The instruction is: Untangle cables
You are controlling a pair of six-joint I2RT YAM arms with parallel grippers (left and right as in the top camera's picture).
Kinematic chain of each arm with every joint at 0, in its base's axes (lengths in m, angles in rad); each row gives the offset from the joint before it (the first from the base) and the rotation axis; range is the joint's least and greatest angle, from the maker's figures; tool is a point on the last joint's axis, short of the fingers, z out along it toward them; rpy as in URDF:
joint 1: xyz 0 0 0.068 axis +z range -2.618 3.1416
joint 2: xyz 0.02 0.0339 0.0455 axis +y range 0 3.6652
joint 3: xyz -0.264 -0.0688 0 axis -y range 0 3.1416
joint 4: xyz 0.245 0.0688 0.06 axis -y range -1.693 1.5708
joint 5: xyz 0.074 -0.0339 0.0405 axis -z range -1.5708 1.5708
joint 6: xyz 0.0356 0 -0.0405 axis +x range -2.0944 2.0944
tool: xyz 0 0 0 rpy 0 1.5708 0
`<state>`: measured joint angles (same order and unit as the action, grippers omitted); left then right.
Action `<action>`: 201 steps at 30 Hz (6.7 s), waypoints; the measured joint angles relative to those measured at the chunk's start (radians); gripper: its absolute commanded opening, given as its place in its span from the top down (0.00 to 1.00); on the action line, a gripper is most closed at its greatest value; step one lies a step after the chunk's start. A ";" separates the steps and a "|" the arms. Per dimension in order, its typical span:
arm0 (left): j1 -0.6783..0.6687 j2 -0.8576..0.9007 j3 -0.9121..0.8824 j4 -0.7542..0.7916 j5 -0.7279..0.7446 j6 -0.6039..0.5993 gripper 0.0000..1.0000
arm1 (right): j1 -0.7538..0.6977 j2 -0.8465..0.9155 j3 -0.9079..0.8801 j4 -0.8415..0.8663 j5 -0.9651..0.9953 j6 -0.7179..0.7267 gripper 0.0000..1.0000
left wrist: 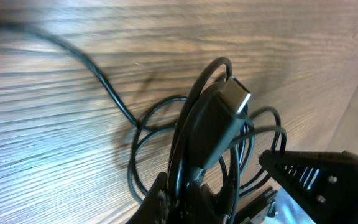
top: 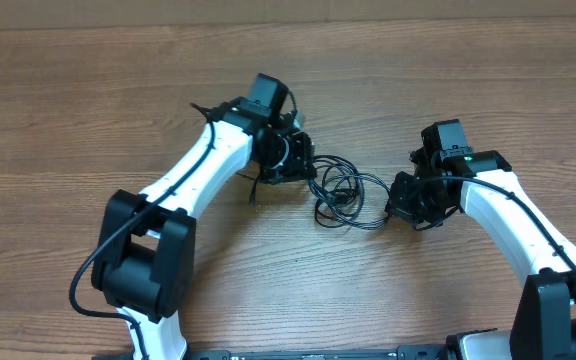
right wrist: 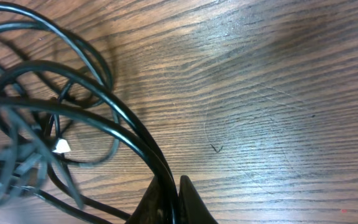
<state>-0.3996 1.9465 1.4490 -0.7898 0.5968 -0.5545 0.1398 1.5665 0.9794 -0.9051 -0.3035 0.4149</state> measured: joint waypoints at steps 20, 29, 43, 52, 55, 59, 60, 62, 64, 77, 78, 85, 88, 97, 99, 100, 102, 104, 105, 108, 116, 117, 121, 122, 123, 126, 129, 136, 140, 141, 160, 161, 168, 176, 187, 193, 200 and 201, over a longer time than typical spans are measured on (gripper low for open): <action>0.092 -0.001 0.000 -0.071 0.058 0.012 0.46 | 0.000 0.000 -0.005 0.012 0.031 0.004 0.96; -0.052 0.000 0.000 0.026 -0.111 0.010 0.51 | 0.000 0.000 -0.005 0.013 0.030 0.003 0.96; -0.178 0.102 0.000 0.245 -0.180 0.065 0.51 | 0.000 0.000 -0.006 0.014 0.026 0.004 0.96; -0.190 0.153 0.000 0.245 -0.223 0.070 0.65 | 0.000 0.000 -0.006 0.014 0.023 0.003 0.96; -0.190 0.166 0.000 0.245 -0.235 0.077 0.67 | 0.000 0.000 -0.006 0.014 0.023 0.003 0.96; -0.198 0.167 0.000 0.251 -0.240 0.080 0.67 | 0.000 0.000 -0.006 0.013 0.023 0.004 0.96; -0.203 0.167 0.000 0.251 -0.240 0.080 0.67 | 0.000 0.000 -0.006 0.014 0.023 0.003 0.96; -0.211 0.167 0.000 0.251 -0.238 0.080 0.68 | 0.000 0.000 -0.006 0.014 0.023 0.004 0.96; -0.220 0.167 0.000 0.249 -0.239 0.080 0.70 | 0.000 0.000 -0.006 0.014 0.023 0.003 0.96; -0.221 0.167 0.000 0.203 -0.252 0.091 0.96 | 0.000 0.000 -0.006 0.014 0.023 0.004 0.96; -0.211 0.167 0.000 0.194 -0.237 0.091 0.96 | 0.000 0.000 -0.006 0.013 0.023 0.003 0.96; -0.025 0.135 0.000 0.189 -0.022 0.095 0.96 | 0.000 0.000 -0.006 0.007 0.022 0.003 0.96; 0.124 0.084 0.000 0.233 0.154 0.095 0.80 | 0.000 0.000 -0.006 0.008 0.022 0.003 0.96; 0.286 0.064 0.000 0.116 0.286 0.100 0.28 | 0.000 0.000 -0.006 0.008 0.022 0.003 0.96; 0.267 0.064 0.000 0.094 0.258 0.103 0.29 | 0.000 0.000 -0.006 0.007 0.021 0.003 0.96; 0.251 0.064 0.000 0.082 0.240 0.106 0.30 | 0.000 0.000 -0.006 0.007 0.022 0.004 0.96; 0.208 0.064 0.000 0.064 0.200 0.110 0.31 | 0.000 0.000 -0.006 0.007 0.022 0.003 0.96; 0.157 0.064 0.000 0.049 0.154 0.117 0.35 | 0.000 0.000 -0.006 0.007 0.022 0.003 0.96; 0.130 0.064 0.000 0.048 0.133 0.122 0.36 | 0.000 0.000 -0.006 0.007 0.021 0.003 0.96; 0.034 0.064 0.000 0.033 0.037 0.138 0.39 | 0.000 0.000 -0.006 0.007 0.022 0.004 0.96; -0.159 0.064 0.000 0.032 -0.270 0.140 0.41 | 0.000 0.000 -0.006 0.006 0.022 0.003 0.96; -0.172 0.064 0.000 0.038 -0.292 0.140 0.41 | 0.000 0.000 -0.006 0.007 0.022 0.004 0.96; -0.211 0.064 0.000 0.065 -0.348 0.140 0.42 | 0.000 0.000 -0.006 0.007 0.022 0.003 0.96; -0.219 0.064 0.000 0.067 -0.355 0.140 0.42 | 0.000 0.000 -0.006 0.006 0.021 0.003 0.96; -0.225 0.064 0.000 0.069 -0.362 0.140 0.42 | 0.000 0.000 -0.006 0.007 0.022 0.003 0.96; -0.237 0.064 0.000 0.072 -0.373 0.140 0.42 | 0.000 0.000 -0.006 0.006 0.022 0.004 0.96; -0.238 0.065 0.000 0.072 -0.382 0.139 0.42 | 0.000 0.000 -0.006 0.003 0.022 0.003 0.96; -0.238 0.075 -0.003 0.040 -0.403 0.140 0.50 | 0.000 0.000 -0.006 0.003 0.022 0.003 0.96; -0.238 0.078 -0.003 -0.013 -0.452 0.139 0.50 | 0.000 0.000 -0.006 0.002 0.022 0.003 0.96; -0.238 0.078 -0.004 -0.024 -0.467 0.139 0.50 | 0.000 0.000 -0.005 0.000 0.022 0.003 0.96; -0.233 0.081 -0.016 -0.046 -0.470 0.021 0.51 | 0.000 0.000 -0.006 0.000 0.021 0.004 0.96; -0.233 0.081 -0.030 -0.044 -0.470 -0.002 0.51 | 0.000 0.000 -0.005 0.000 0.022 0.004 0.96; -0.233 0.079 -0.101 0.024 -0.470 -0.066 0.96 | 0.000 0.000 -0.006 0.000 0.020 0.003 0.96; -0.206 0.079 -0.094 -0.020 -0.443 -0.075 0.96 | 0.000 0.000 -0.005 -0.003 0.014 0.003 0.96; 0.061 0.022 0.026 -0.222 -0.438 0.007 0.96 | 0.007 0.000 -0.006 -0.005 0.006 0.003 0.96; 0.217 -0.099 0.035 -0.269 -0.451 0.035 0.96 | 0.004 0.000 -0.006 -0.011 0.041 0.002 0.80; 0.226 -0.134 0.039 -0.258 -0.206 0.218 0.96 | 0.004 0.000 -0.006 0.039 0.014 -0.005 0.62; 0.214 -0.134 0.039 -0.256 -0.131 0.290 0.96 | 0.004 0.000 -0.006 0.055 -0.010 -0.019 0.56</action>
<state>-0.1852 1.8130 1.4883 -1.0458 0.4660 -0.2646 0.1440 1.5665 0.9733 -0.8505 -0.3138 0.3954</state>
